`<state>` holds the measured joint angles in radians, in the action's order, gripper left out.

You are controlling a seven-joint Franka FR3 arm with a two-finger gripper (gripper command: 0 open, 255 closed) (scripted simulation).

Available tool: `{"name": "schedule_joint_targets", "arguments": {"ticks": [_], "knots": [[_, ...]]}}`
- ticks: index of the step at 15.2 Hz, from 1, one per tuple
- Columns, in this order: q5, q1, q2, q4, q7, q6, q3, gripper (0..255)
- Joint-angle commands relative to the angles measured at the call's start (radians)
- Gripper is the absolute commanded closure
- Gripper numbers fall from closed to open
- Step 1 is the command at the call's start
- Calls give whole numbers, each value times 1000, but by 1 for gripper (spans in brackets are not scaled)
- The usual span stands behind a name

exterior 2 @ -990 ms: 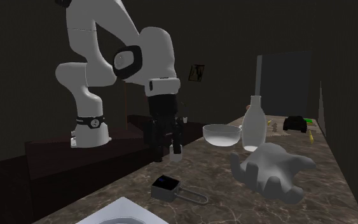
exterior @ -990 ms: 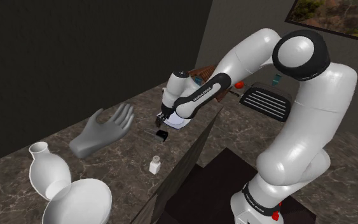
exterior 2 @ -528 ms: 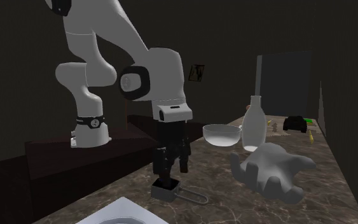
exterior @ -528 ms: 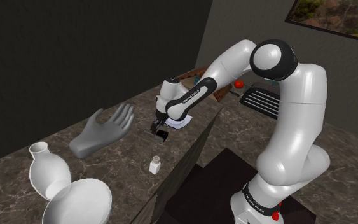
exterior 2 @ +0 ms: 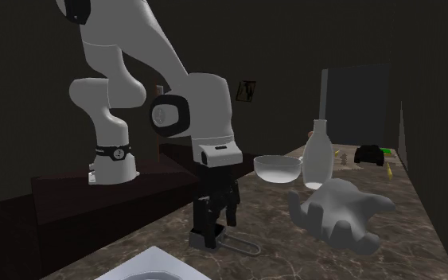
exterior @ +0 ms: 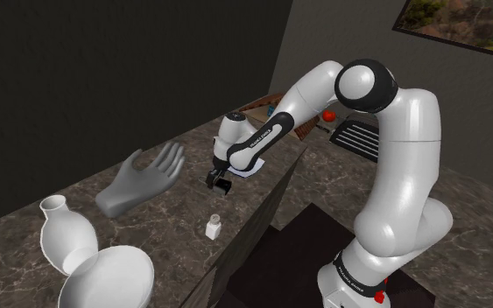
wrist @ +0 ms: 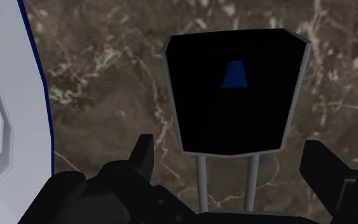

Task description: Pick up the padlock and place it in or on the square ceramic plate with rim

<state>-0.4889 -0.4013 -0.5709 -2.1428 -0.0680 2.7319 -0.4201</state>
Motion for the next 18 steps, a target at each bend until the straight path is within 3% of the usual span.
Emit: {"name": "schedule_joint_targets", "arguments": {"ticks": [1, 3, 4, 13, 18], "knots": [[0, 0, 0, 0, 0, 1, 0, 0], [0, 0, 0, 0, 0, 0, 0, 0], [0, 0, 0, 0, 0, 0, 0, 255], [0, 0, 0, 0, 0, 1, 0, 255], [43, -36, 58, -16, 31, -43, -46, 255]]}}
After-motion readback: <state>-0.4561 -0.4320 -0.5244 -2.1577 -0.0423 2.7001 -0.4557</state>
